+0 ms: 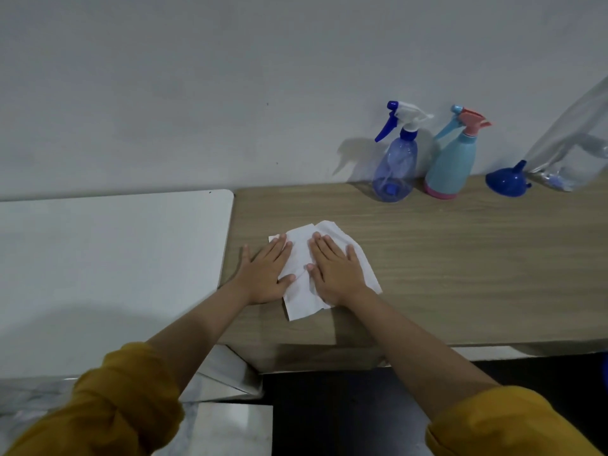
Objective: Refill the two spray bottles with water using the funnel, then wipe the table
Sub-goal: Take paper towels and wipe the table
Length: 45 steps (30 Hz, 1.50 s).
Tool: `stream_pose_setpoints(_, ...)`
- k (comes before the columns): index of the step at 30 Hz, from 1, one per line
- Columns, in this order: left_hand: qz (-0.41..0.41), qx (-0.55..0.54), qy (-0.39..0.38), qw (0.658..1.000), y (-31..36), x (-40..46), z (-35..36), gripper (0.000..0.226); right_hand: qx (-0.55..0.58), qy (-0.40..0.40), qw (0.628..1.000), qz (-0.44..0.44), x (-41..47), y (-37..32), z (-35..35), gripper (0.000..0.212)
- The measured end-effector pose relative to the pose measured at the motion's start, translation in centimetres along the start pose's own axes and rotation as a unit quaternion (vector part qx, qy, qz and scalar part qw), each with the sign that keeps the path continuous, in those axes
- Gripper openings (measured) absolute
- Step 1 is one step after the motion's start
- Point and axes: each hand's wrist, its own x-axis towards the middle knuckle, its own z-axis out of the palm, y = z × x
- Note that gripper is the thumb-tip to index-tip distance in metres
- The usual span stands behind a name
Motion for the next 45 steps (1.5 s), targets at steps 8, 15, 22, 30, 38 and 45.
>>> stream_pose_setpoints(8,0.058,0.031,0.024,0.998,5.8,3.0,0.7,0.087,-0.021,0.014,0.999,0.028,-3.4,5.9,-1.5,0.062)
stream_pose_setpoints(15,0.108,0.028,0.025,0.993,11.9,3.5,1.2,0.072,-0.018,0.030,0.997,0.075,-7.8,10.1,-1.9,0.063)
stream_pose_setpoints(22,0.139,0.046,0.011,0.989,17.4,3.6,1.4,0.069,-0.005,0.055,0.992,0.117,-12.6,13.9,-2.0,0.082)
stream_pose_setpoints(30,0.180,0.061,0.011,0.982,24.9,6.9,1.2,0.068,-0.010,0.075,0.984,0.162,-16.4,20.1,-3.6,0.080)
stream_pose_setpoints(38,0.200,0.076,0.006,0.977,33.4,12.1,1.0,0.068,-0.009,0.075,0.981,0.177,-19.0,29.1,-5.9,0.079)
stream_pose_setpoints(45,0.213,0.077,0.000,0.974,41.7,16.2,1.0,0.069,-0.001,0.077,0.980,0.186,-21.9,37.2,-8.9,0.078)
